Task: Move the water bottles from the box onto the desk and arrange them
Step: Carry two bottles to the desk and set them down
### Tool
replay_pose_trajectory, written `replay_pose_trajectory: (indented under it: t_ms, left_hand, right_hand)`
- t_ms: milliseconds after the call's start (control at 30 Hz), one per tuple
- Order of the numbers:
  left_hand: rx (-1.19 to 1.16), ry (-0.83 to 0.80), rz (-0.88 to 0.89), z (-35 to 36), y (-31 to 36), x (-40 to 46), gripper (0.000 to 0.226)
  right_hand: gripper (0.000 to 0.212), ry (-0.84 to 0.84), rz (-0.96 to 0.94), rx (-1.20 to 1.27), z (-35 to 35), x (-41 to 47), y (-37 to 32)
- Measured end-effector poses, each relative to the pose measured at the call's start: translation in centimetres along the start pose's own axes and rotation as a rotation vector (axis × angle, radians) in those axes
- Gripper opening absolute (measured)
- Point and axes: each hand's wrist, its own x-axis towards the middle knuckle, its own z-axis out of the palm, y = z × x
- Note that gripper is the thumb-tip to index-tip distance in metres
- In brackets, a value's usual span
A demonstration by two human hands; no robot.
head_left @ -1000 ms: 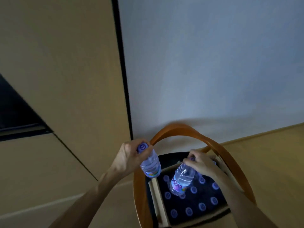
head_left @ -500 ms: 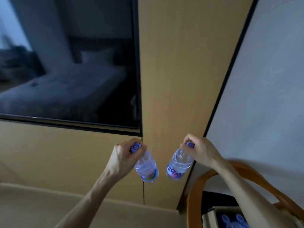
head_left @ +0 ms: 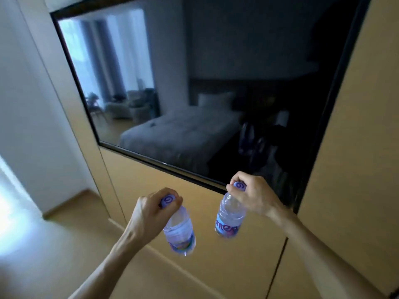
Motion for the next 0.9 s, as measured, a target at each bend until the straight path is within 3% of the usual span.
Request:
replay_pose_trajectory:
  t_ms: [400,533,633,900]
  left_hand:
    - [0.128,0.278,-0.182,-11.8,-11.0,4.2,0.007]
    - [0.185,0.367,-0.201,-15.0,-13.9,6.5,0.019]
    - [0.250,0.414,-0.273,-17.6,-16.5,8.8,0.010]
    - [0.452,0.564,-0.421,-24.9,-23.1,13.0,0.012]
  right_hand:
    - [0.018,-0.203,-0.321,0.196,13.6,15.2,-10.6]
    - [0.020,-0.280,-0.438,0.248,18.6,21.0,-13.6]
    - [0.020,-0.329,-0.509,0.296,22.2,25.6,-16.2]
    - [0.019,-0.420,-0.709,0.285,32.3,36.1,-24.0]
